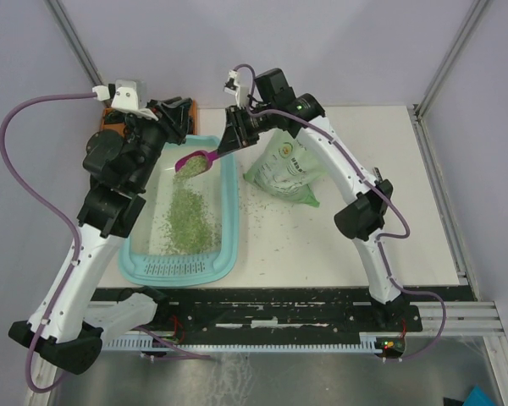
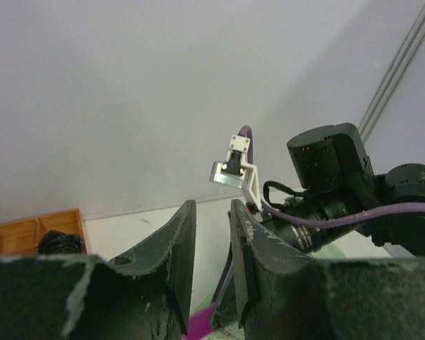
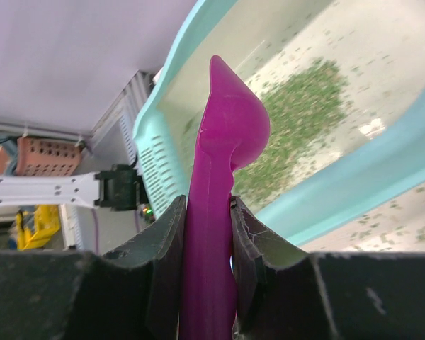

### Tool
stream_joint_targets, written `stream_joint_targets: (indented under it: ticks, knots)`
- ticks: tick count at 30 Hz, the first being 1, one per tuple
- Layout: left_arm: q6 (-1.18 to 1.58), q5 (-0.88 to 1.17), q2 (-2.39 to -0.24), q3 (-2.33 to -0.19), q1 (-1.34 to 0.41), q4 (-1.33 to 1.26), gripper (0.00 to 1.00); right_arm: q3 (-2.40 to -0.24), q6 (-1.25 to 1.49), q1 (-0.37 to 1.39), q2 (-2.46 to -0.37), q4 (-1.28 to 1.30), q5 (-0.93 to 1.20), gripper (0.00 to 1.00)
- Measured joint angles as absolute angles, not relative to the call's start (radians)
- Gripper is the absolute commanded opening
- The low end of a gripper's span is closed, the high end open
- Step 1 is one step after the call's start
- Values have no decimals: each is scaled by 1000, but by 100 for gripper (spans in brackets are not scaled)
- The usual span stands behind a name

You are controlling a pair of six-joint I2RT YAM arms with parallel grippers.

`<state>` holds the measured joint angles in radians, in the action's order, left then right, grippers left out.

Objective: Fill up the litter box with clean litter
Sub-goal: Pour the cat litter into the litter box.

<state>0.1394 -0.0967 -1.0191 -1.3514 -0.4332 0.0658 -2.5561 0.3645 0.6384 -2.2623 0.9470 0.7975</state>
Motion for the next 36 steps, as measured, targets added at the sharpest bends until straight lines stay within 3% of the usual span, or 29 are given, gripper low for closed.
stream_joint_targets:
  ticks: [17,36]
  knots:
    - [139,-107,-1020,-1319,-433,72,32,-2687,181,635,-2291,928,573,2]
    - [139,-216,-934,-1200,-433,-3,36,-2537,-152,839,-2152,906,364,1]
